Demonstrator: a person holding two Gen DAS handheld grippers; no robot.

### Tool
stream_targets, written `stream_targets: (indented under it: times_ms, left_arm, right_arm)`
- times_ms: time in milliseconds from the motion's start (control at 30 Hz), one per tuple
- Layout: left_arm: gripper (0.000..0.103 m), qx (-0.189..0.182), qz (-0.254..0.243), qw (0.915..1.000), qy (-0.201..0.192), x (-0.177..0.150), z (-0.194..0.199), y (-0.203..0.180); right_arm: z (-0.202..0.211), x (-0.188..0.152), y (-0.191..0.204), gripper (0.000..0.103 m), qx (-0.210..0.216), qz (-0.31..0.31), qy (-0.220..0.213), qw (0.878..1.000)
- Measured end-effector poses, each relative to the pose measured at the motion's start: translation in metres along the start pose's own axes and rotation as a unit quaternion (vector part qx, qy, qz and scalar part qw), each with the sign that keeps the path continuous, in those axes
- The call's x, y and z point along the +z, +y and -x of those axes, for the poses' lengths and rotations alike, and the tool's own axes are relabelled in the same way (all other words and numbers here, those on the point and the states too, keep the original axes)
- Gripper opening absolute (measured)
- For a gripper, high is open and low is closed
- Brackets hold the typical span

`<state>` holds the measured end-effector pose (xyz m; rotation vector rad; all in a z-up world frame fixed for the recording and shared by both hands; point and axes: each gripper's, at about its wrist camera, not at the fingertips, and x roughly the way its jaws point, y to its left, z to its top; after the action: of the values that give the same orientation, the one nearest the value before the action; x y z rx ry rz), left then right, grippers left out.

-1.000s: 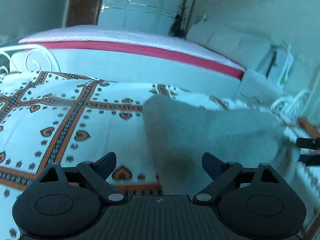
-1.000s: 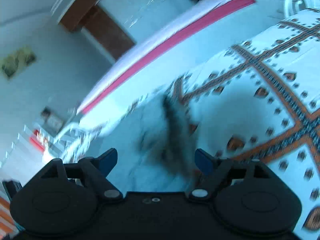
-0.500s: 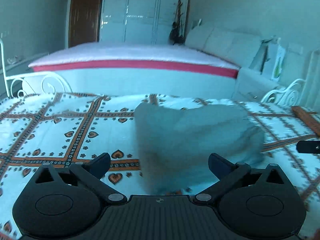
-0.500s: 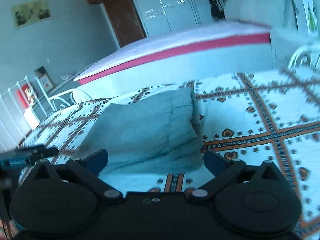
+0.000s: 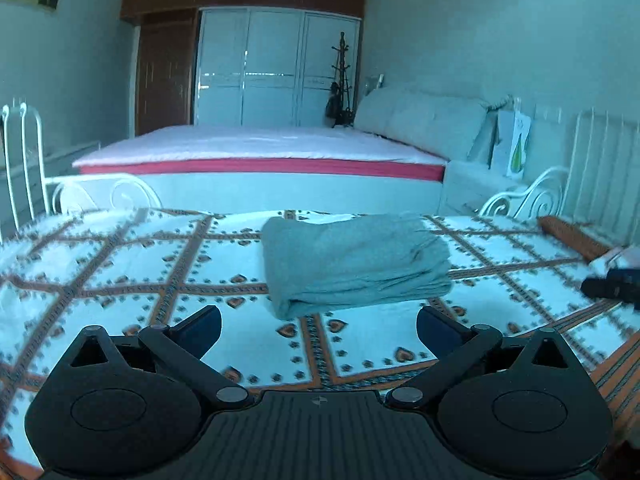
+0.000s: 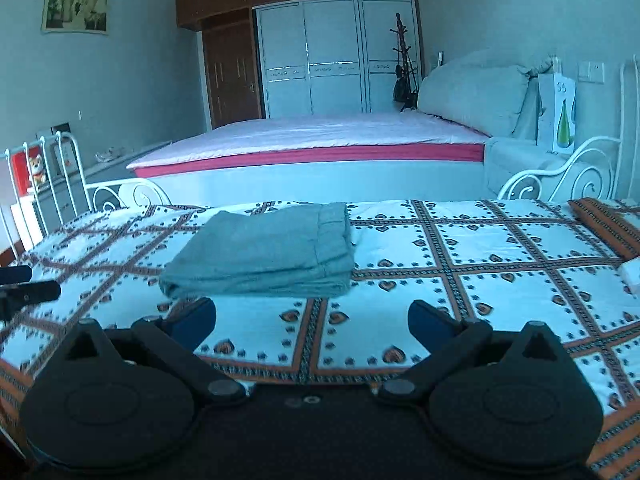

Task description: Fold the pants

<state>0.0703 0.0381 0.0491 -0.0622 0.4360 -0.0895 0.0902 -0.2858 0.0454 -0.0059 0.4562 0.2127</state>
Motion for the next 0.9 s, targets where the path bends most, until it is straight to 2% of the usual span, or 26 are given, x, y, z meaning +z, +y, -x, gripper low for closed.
stream_targets:
  times_ms: [200,900]
  left_arm:
    - [0.103,0.02,-0.031,0.9989,-0.03,-0.003,0.009,-0.018]
    - [0.103,0.022,-0.004,0.9996,-0.018,-0.008,-0.004,-0.013]
  right_arm:
    - [0.013,-0.004,-0.009,0.097,-0.001,-0.004,-0.007,1.0]
    - [0.001,-0.007,0.005,0.097,0.016,-0.005,0.003,1.0]
